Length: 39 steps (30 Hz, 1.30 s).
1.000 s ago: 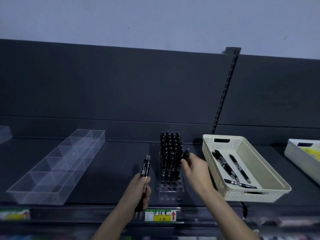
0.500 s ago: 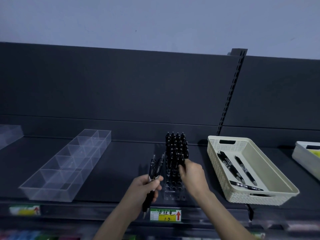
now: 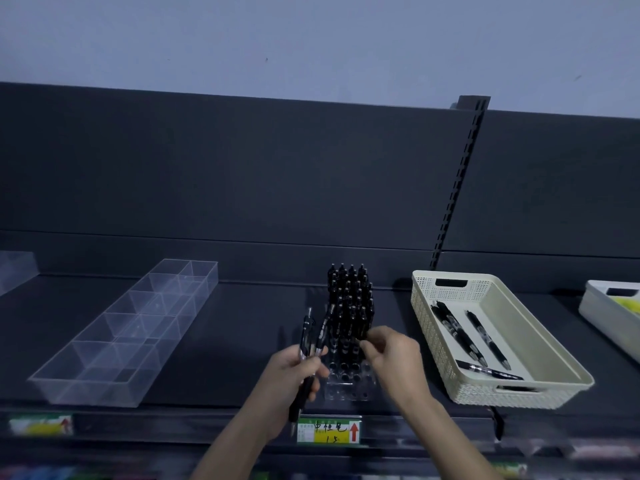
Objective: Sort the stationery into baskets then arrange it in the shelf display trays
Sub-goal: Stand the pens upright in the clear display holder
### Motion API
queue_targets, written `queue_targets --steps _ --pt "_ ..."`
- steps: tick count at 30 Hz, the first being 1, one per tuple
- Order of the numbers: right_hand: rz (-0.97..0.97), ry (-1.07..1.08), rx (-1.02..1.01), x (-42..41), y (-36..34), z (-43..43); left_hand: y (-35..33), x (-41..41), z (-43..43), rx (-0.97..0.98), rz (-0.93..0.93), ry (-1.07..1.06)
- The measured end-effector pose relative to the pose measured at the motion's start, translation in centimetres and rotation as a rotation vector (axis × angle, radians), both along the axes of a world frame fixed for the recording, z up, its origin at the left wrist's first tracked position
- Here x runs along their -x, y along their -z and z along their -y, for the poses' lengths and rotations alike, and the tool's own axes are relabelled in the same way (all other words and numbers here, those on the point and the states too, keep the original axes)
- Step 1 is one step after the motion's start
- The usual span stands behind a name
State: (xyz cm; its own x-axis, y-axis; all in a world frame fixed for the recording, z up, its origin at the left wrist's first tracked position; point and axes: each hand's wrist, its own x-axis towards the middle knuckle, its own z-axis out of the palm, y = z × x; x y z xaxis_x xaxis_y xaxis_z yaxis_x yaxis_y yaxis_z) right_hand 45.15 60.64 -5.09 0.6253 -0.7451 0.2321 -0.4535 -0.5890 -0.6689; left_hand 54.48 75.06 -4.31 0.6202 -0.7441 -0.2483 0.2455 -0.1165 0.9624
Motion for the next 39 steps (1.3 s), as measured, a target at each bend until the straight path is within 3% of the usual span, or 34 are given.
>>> queue_targets --steps 4,11,17,21,28,39 --pt "0.195 -0.095 -0.206 0.6 -1.1 -1.5 0.3 0.6 0.7 0.024 0.012 0.046" --pt "0.209 -0.088 -0.350 1.0 -1.8 -1.0 0.3 1.3 1.9 -0.023 0.045 0.048" --pt "0.273 0.142 -0.170 2.0 -2.5 3.3 1.1 -0.6 1.0 -0.183 0.272 -0.008" --pt "0.181 0.073 -0.052 0.9 -1.7 2.7 1.4 -0.3 1.2 -0.197 0.210 -0.017" --pt "-0.142 -0.033 0.129 -0.2 0.8 1.7 1.7 -0.4 0.6 -0.150 0.285 -0.046" --pt "-0.208 0.012 0.054 0.0 1.2 1.7 1.7 -0.2 0.6 -0.035 0.330 -0.151"
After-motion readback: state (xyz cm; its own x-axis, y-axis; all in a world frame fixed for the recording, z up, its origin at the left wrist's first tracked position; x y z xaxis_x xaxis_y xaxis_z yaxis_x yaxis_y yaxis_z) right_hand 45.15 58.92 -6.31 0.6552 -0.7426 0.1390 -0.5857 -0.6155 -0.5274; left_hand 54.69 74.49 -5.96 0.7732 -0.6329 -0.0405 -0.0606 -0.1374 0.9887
